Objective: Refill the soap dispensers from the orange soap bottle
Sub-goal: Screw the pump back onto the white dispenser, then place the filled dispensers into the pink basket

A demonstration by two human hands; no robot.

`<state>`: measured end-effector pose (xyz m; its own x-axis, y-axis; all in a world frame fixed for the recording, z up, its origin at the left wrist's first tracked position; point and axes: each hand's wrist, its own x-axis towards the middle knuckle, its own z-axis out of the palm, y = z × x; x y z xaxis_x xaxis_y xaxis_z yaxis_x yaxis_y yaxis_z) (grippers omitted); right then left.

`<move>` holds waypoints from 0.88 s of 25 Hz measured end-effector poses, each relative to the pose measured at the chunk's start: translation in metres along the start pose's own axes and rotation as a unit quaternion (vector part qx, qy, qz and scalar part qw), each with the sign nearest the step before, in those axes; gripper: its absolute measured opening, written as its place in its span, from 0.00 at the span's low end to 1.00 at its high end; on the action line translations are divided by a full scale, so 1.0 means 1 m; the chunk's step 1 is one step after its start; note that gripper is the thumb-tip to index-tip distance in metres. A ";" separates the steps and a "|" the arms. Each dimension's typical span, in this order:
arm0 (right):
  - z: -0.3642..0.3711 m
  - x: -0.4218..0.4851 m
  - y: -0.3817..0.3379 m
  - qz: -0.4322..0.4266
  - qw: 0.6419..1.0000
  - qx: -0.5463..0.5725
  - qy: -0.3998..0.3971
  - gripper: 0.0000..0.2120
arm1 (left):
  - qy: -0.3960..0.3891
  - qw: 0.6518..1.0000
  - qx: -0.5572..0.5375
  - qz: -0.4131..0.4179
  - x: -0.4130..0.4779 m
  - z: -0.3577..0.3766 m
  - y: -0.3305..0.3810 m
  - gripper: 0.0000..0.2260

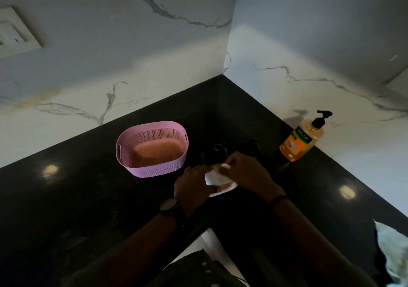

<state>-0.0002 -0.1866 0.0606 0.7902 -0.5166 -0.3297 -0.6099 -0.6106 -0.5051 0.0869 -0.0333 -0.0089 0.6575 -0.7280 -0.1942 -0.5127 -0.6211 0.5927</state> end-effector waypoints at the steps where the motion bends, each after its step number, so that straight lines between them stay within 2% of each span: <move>1: -0.014 0.001 0.010 0.024 0.997 0.064 0.042 0.12 | 0.001 1.000 -0.005 0.012 0.002 0.001 -0.001 0.33; 3: -0.036 0.005 0.034 0.060 0.981 0.115 0.146 0.11 | -0.006 0.999 -0.016 0.038 0.003 0.003 -0.003 0.38; 4: -0.041 0.012 0.046 0.064 0.979 0.093 0.172 0.17 | -0.008 0.999 -0.016 0.046 0.005 0.004 -0.007 0.40; 5: -0.043 0.020 0.057 0.061 0.983 0.059 0.164 0.25 | -0.012 0.998 -0.022 0.054 0.005 0.003 -0.005 0.42; 7: -0.042 0.041 0.065 0.039 0.996 0.024 0.074 0.44 | -0.010 0.999 -0.018 0.048 0.006 0.003 -0.001 0.42; 9: -0.042 0.060 0.068 0.007 1.000 0.005 -0.003 0.53 | 0.000 1.000 -0.009 0.025 0.005 -0.002 0.013 0.41; 11: -0.046 0.074 0.072 -0.021 0.998 0.022 -0.046 0.52 | -0.024 0.999 0.004 0.036 0.012 -0.001 0.019 0.42; 13: -0.053 0.077 0.076 -0.042 0.995 0.038 -0.083 0.52 | -0.049 0.997 0.031 0.045 0.016 -0.004 0.023 0.34; 16: -0.069 0.070 0.063 -0.061 0.993 -0.008 -0.097 0.51 | -0.047 0.998 0.022 0.029 0.009 -0.015 0.023 0.31; 19: -0.096 0.053 0.041 -0.045 0.996 -0.031 -0.067 0.50 | -0.037 0.998 -0.055 0.005 -0.016 -0.050 0.013 0.29; 22: -0.125 0.026 0.000 -0.075 0.996 -0.049 0.000 0.43 | -0.028 0.984 -0.174 -0.037 -0.041 -0.113 -0.007 0.28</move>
<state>0.0128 -0.2749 0.1522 0.8729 -0.4154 -0.2559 -0.4878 -0.7363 -0.4690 0.1262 0.0341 0.0832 0.6491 -0.7059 -0.2835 -0.2388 -0.5429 0.8052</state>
